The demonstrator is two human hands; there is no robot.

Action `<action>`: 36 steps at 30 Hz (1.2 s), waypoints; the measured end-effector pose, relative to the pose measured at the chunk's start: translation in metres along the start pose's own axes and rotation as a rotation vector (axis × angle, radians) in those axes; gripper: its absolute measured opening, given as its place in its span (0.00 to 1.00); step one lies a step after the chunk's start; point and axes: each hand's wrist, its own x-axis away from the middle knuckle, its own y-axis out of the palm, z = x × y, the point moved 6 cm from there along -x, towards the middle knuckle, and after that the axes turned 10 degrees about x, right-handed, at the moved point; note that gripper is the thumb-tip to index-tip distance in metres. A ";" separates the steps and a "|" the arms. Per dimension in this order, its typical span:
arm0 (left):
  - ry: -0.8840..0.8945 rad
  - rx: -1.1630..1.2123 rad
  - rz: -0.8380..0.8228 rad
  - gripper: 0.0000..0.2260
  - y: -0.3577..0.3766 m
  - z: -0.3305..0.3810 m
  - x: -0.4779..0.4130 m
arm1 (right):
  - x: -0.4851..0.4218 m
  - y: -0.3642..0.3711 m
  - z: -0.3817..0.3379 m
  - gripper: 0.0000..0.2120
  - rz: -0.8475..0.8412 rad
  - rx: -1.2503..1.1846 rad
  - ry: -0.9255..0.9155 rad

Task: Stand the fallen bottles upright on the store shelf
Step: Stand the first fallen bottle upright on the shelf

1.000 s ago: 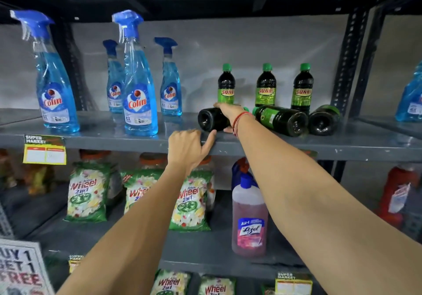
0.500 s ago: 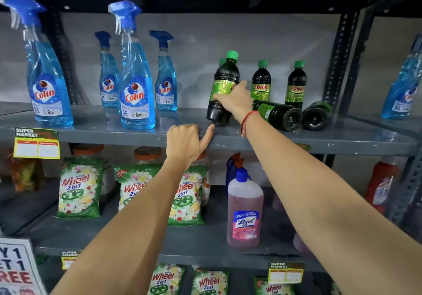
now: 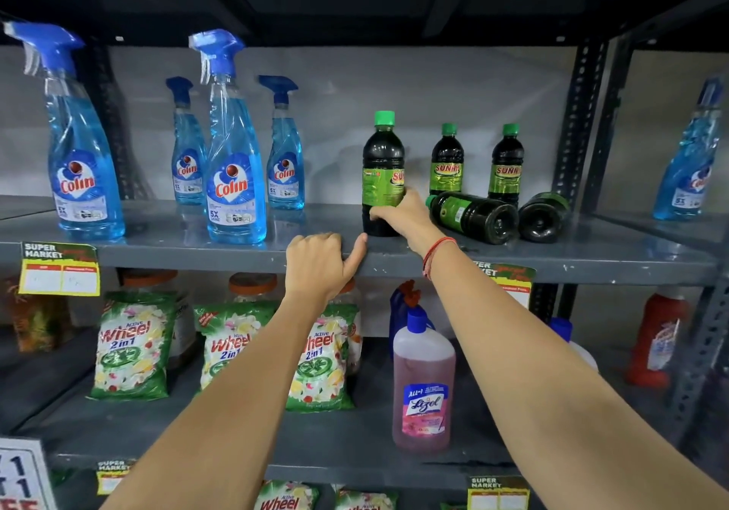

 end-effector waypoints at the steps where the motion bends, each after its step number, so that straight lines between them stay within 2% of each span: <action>1: -0.003 0.002 -0.001 0.31 0.000 0.000 0.000 | -0.001 -0.001 0.000 0.33 0.035 0.081 -0.018; 3: -0.014 0.004 -0.010 0.31 0.001 -0.001 0.000 | 0.001 -0.003 -0.002 0.40 0.127 0.284 -0.038; 5: -0.020 0.008 -0.028 0.31 0.002 -0.002 -0.001 | 0.002 -0.002 -0.002 0.45 0.148 0.386 -0.043; 7: -0.016 0.010 -0.030 0.32 0.003 -0.002 0.000 | -0.001 0.001 0.001 0.45 0.085 0.281 -0.029; 10: -0.025 0.011 -0.041 0.32 0.003 -0.002 0.000 | -0.005 0.001 0.007 0.34 0.005 0.008 0.014; 12: -0.029 0.011 -0.055 0.32 0.003 -0.003 0.000 | -0.005 0.001 0.007 0.33 0.020 0.049 0.006; 15: -0.011 0.014 -0.059 0.35 0.003 -0.003 0.000 | -0.003 0.001 0.001 0.41 0.100 0.236 -0.046; 18: 0.089 0.044 -0.034 0.37 0.001 0.002 0.000 | -0.002 0.001 0.002 0.44 0.084 0.197 -0.040; 20: 0.143 0.045 -0.061 0.37 -0.002 0.005 -0.001 | -0.001 0.000 0.004 0.42 0.040 0.063 -0.005; 22: 0.158 0.029 -0.085 0.39 -0.004 0.006 -0.001 | 0.001 0.000 0.006 0.35 0.001 -0.025 0.024; 29: 0.138 0.006 -0.106 0.37 -0.009 0.005 0.002 | 0.027 -0.010 -0.001 0.28 0.014 -0.010 -0.041; 36: 0.123 0.018 -0.093 0.41 -0.008 0.004 0.001 | 0.057 -0.025 -0.006 0.23 0.001 -0.021 -0.143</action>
